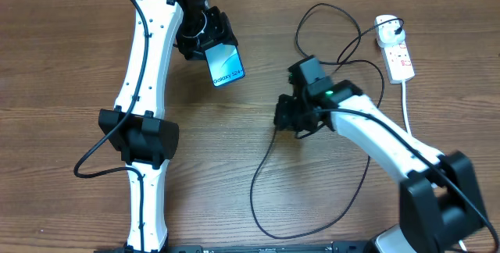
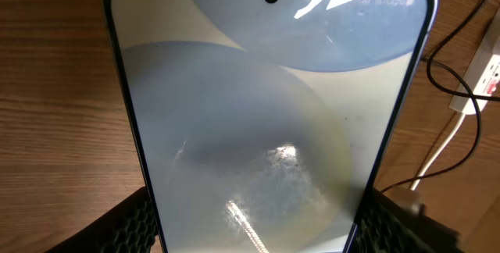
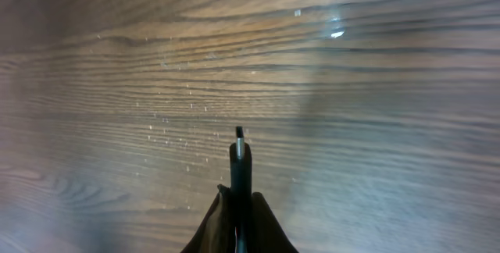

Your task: Plug charger to phone and switch on socket

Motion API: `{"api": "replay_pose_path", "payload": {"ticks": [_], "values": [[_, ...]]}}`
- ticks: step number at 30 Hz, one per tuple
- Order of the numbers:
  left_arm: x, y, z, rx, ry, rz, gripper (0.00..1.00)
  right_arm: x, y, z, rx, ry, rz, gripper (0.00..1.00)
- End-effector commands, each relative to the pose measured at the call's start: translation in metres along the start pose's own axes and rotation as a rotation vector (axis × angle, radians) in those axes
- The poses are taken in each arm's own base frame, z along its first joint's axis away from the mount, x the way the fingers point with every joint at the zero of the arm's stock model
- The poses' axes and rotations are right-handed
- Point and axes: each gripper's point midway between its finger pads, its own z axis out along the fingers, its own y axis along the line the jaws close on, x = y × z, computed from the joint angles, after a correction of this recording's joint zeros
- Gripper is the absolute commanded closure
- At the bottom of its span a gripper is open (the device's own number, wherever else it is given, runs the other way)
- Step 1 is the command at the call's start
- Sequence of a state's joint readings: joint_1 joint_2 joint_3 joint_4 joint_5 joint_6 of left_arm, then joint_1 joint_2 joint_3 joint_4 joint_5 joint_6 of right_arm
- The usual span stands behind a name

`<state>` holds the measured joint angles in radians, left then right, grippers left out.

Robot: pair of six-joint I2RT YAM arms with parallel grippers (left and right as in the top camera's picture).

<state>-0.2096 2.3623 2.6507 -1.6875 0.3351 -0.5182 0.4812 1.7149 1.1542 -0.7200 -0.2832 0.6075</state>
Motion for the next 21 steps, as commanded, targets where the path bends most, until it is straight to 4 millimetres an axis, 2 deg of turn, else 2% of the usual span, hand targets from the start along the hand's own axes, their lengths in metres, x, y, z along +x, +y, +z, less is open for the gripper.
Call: {"api": "replay_pose_path", "payload": {"ticks": [1,3,9,14,17,21], "values": [[0.001,-0.007,-0.021,0.022,-0.052,0.018,0.60,0.006,0.003,0.020,0.012,0.017,0.023,0.92],[0.001,-0.007,-0.021,0.023,-0.052,0.018,0.60,0.007,0.004,0.031,0.017,0.023,0.012,0.90],[0.001,-0.007,-0.021,0.023,-0.051,0.018,0.60,0.003,-0.003,0.033,0.054,0.001,0.013,0.89],[0.001,-0.007,-0.021,0.023,-0.052,0.018,0.59,0.002,-0.006,0.033,0.071,-0.005,0.014,0.65],[0.001,-0.007,-0.021,0.023,-0.051,0.019,0.59,0.004,-0.005,0.034,0.071,-0.002,0.010,0.48],[0.001,-0.008,-0.021,0.023,-0.051,0.019,0.59,0.005,-0.004,0.034,0.070,0.003,0.009,0.34]]}}
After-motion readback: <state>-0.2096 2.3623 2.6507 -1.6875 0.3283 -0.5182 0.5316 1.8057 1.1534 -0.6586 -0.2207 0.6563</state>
